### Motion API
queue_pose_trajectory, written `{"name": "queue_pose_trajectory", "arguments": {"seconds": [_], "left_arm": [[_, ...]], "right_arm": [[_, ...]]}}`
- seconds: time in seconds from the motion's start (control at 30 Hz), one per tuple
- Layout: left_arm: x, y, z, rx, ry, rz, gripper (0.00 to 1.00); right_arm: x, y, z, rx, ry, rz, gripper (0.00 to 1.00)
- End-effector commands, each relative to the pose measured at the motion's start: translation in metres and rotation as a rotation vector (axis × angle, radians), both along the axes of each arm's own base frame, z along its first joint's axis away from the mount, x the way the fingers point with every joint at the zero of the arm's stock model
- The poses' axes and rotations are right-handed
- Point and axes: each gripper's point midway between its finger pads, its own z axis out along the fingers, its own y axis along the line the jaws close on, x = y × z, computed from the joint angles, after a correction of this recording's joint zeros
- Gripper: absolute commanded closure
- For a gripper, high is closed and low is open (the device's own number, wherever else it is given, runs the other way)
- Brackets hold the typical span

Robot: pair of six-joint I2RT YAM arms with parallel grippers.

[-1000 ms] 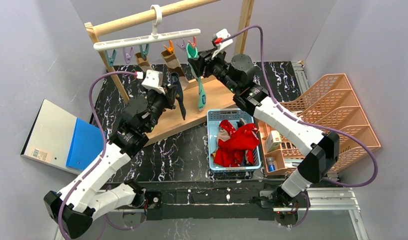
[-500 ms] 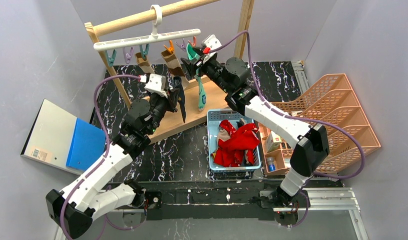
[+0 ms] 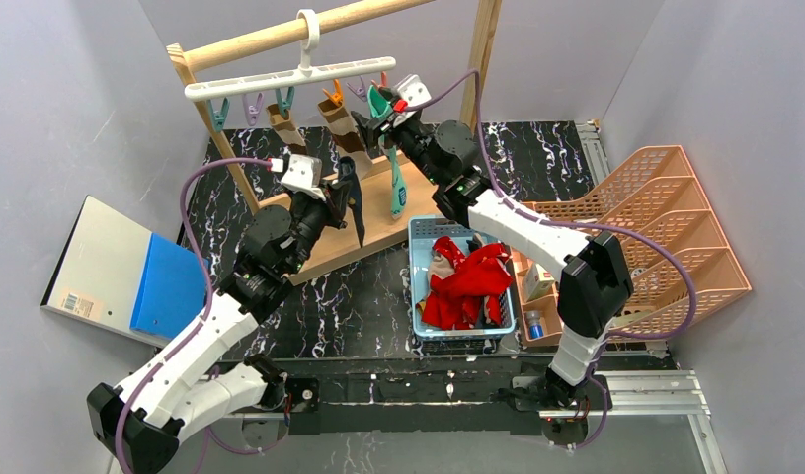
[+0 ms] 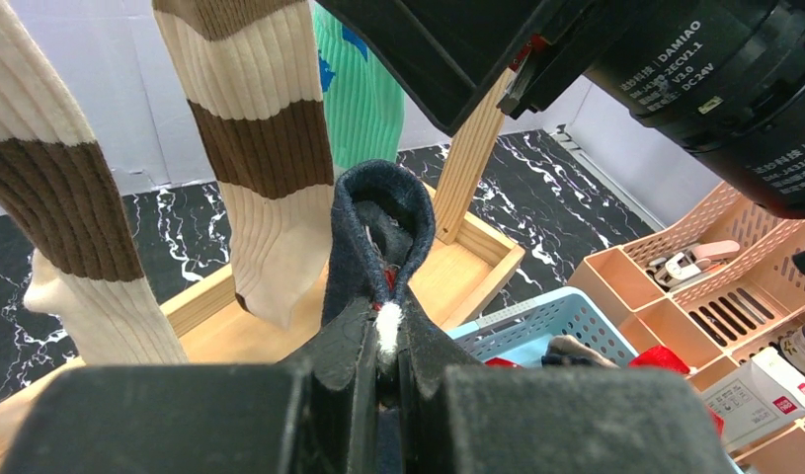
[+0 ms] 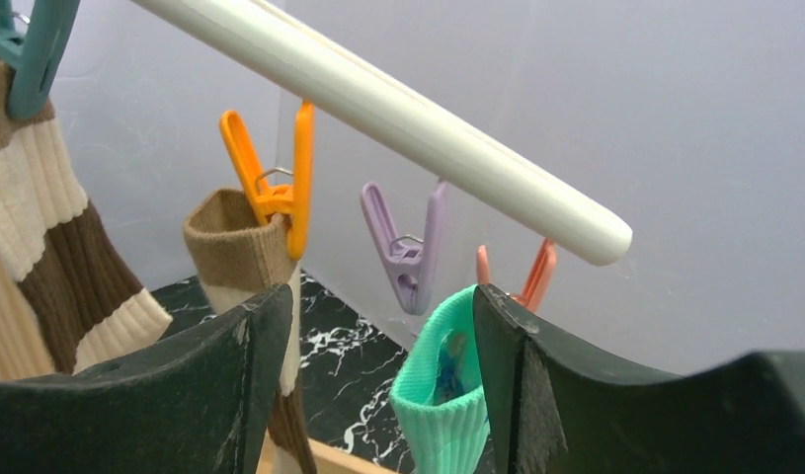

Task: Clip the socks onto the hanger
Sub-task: Open the clamp at the hanger.

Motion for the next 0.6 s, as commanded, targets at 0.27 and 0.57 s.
{"name": "queue_pose_trajectory", "arguments": {"seconds": [0.27, 0.57], "left_arm": [[-0.001, 0.003, 0.005, -0.026, -0.038, 0.003, 1.0], [-0.001, -0.002, 0.0, -0.031, -0.032, -0.013, 1.0]], "right_arm": [[0.013, -0.003, 0.024, 0.076, -0.144, -0.083, 0.29], [0.016, 0.003, 0.022, 0.077, -0.191, -0.103, 0.3]]}}
